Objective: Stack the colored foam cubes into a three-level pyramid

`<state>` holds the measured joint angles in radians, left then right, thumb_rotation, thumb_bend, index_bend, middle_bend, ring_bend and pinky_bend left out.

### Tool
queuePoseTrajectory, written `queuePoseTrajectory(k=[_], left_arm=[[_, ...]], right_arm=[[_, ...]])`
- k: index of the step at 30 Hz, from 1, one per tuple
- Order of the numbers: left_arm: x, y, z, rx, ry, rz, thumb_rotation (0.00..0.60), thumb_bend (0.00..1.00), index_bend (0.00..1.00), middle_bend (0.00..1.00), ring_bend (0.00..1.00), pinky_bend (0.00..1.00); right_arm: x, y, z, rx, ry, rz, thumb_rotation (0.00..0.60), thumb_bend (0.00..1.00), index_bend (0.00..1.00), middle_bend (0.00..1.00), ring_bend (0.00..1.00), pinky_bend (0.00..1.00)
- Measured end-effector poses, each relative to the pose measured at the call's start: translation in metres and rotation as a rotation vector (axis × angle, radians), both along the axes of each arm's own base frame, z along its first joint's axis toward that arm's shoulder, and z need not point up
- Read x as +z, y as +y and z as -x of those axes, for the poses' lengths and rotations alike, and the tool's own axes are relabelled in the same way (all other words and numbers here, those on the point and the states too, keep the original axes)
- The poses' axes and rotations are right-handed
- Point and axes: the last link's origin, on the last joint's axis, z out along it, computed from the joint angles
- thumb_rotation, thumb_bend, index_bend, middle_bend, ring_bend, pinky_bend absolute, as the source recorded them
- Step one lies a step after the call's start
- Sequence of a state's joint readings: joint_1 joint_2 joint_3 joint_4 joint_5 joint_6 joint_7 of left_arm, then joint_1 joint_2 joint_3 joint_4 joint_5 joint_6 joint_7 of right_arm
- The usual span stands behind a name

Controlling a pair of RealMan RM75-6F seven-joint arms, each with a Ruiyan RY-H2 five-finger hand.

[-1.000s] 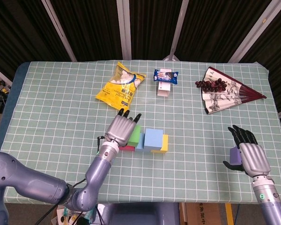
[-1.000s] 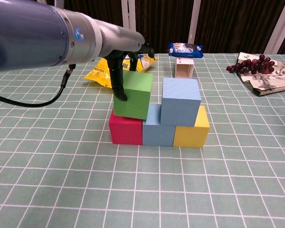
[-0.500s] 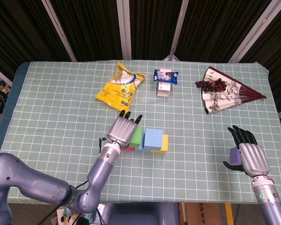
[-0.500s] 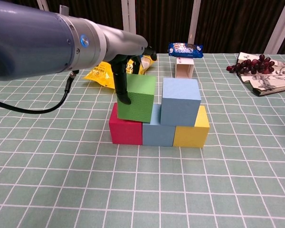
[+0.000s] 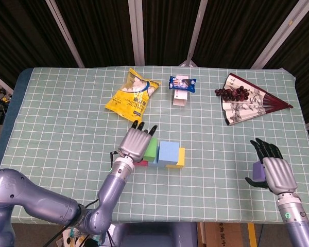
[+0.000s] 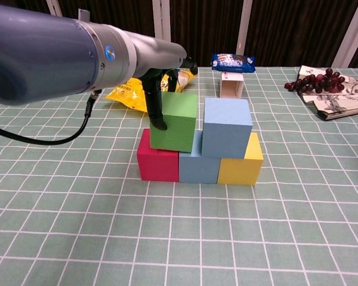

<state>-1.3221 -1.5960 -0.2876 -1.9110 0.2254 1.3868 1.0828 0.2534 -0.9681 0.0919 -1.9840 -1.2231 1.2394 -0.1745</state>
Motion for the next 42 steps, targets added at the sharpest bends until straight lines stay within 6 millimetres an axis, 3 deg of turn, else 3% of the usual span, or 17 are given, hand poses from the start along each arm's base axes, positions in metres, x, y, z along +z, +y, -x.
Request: queuePoseTrajectory(k=[42], left_arm=[[-0.0066,-0.0051,-0.0033,0.01,-0.014,0.002,0.6,0.35,0.03,0.39,0.1,0.1]], right_arm=[[-0.001,0.0006,0.0004,-0.008,0.003,-0.008,0.6,0.19,0.0,0.0,0.0,0.0]])
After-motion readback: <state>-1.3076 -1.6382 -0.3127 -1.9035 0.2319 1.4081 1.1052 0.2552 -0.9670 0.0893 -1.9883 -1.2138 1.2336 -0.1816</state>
